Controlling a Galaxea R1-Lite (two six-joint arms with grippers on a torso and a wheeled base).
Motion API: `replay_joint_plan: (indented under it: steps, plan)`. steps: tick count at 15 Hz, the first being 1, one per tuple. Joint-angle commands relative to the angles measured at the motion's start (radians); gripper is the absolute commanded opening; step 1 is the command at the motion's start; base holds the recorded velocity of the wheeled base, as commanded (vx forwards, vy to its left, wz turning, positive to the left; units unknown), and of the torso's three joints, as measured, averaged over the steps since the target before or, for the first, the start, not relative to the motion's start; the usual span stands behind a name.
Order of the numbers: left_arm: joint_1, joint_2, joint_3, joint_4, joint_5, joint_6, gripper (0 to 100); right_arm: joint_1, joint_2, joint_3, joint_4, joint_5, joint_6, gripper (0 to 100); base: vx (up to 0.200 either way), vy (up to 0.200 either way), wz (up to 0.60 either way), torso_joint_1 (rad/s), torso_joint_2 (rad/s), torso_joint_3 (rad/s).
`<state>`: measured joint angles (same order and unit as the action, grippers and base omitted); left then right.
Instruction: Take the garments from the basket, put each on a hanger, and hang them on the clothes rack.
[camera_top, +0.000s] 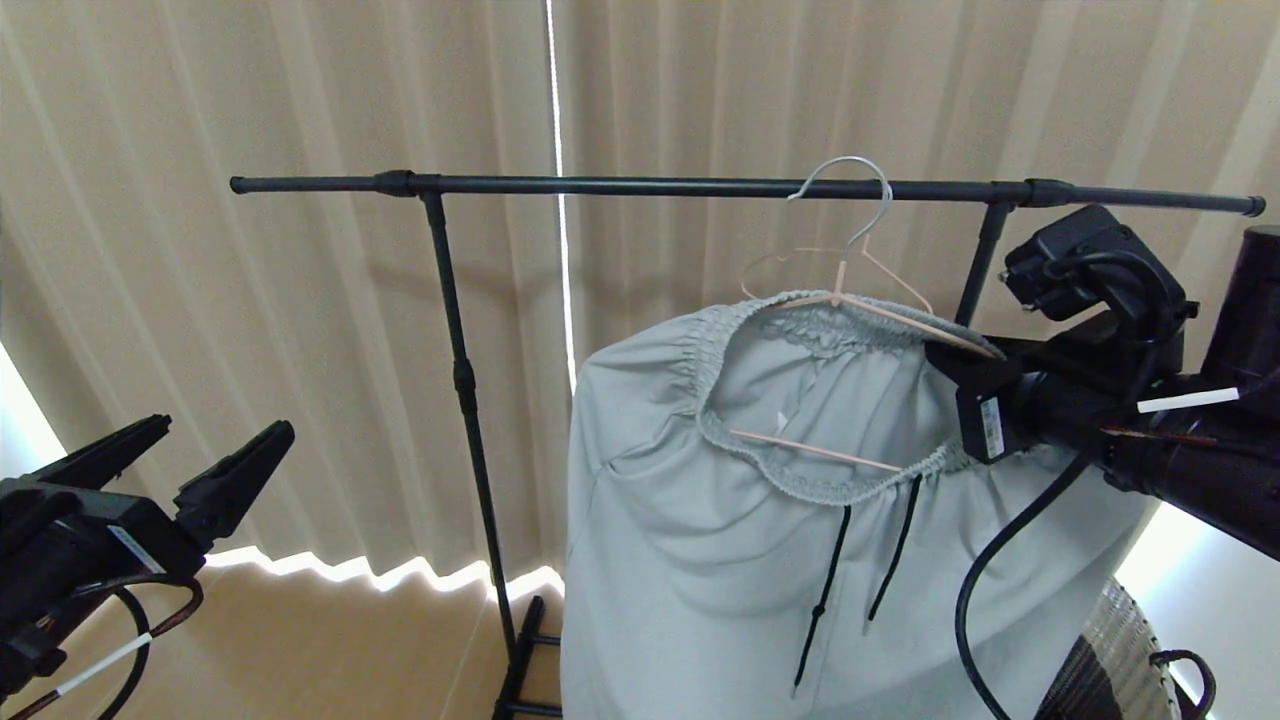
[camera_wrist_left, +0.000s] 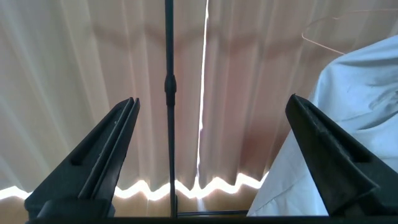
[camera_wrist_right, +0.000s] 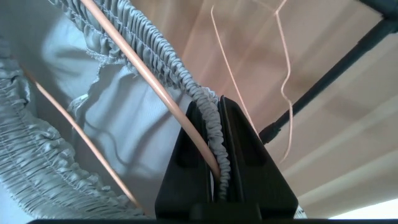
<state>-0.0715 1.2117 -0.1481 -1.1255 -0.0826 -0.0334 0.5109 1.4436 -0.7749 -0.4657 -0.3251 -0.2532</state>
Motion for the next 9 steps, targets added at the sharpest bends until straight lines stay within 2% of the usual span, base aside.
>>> replay_joint_plan:
  steps: [1, 8, 9]
  plan:
    - [0.001, -0.004, 0.001, -0.002, 0.0, 0.0, 100, 0.0, -0.011, 0.003, -0.001, 0.0, -0.001, 0, 0.0, 0.2, 0.0, 0.002, 0.0, 0.002]
    - [0.001, -0.004, 0.004, -0.002, 0.001, 0.009, 100, 0.0, -0.006, 0.005, -0.001, 0.0, -0.001, 0, 0.0, 0.2, 0.0, 0.002, 0.0, 0.001]
    - [0.001, -0.006, 0.007, -0.005, 0.001, 0.009, 100, 0.0, -0.009, 0.014, -0.002, 0.0, -0.001, 0, 0.0, 0.0, 0.0, 0.0, 0.0, 0.0]
